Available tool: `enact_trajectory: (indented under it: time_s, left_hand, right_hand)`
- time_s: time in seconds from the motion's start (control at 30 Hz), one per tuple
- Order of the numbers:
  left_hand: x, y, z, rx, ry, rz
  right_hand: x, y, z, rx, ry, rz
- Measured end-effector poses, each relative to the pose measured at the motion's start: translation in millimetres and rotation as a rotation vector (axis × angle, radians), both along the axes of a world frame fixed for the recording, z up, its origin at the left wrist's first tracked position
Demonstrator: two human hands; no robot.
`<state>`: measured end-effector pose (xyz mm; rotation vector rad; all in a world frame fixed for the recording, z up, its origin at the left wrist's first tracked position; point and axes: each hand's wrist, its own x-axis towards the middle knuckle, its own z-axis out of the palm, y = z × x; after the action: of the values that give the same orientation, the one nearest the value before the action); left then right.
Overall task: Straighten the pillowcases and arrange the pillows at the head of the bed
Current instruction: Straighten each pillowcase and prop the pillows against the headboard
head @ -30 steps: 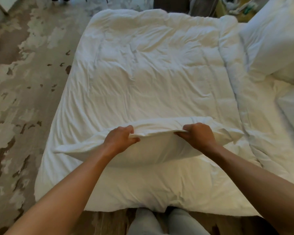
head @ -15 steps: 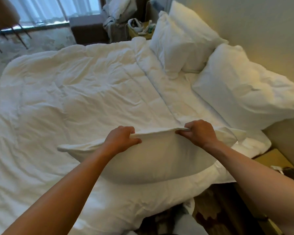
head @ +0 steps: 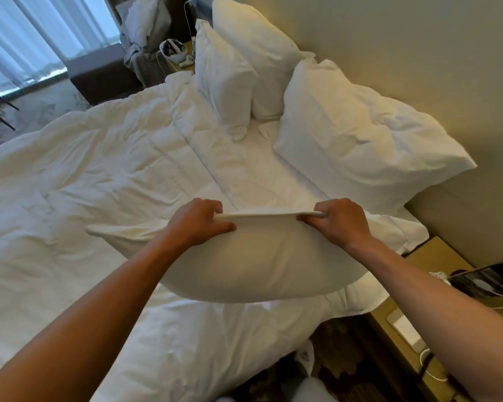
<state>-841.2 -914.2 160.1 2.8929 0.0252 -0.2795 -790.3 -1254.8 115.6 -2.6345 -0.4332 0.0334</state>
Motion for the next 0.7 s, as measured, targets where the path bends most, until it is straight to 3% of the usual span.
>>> enact_trajectory:
  time_s: [0.3,0.57,0.7]
  left_hand:
    - [44.9,-1.6,65.6,0.1,-0.059,0.009]
    - [69.8,34.8,98.1,0.029,-0.199,0.007]
    - [91.5,41.9,90.5,-0.014,-0.256,-0.035]
  right_hand:
    - [51.7,2.2,38.2,0.114,-0.087,0.02]
    - [91.1,34.6,104.9,0.073,-0.218,0.051]
    - [97.8,38.5,119.5,0.046,-0.182,-0.005]
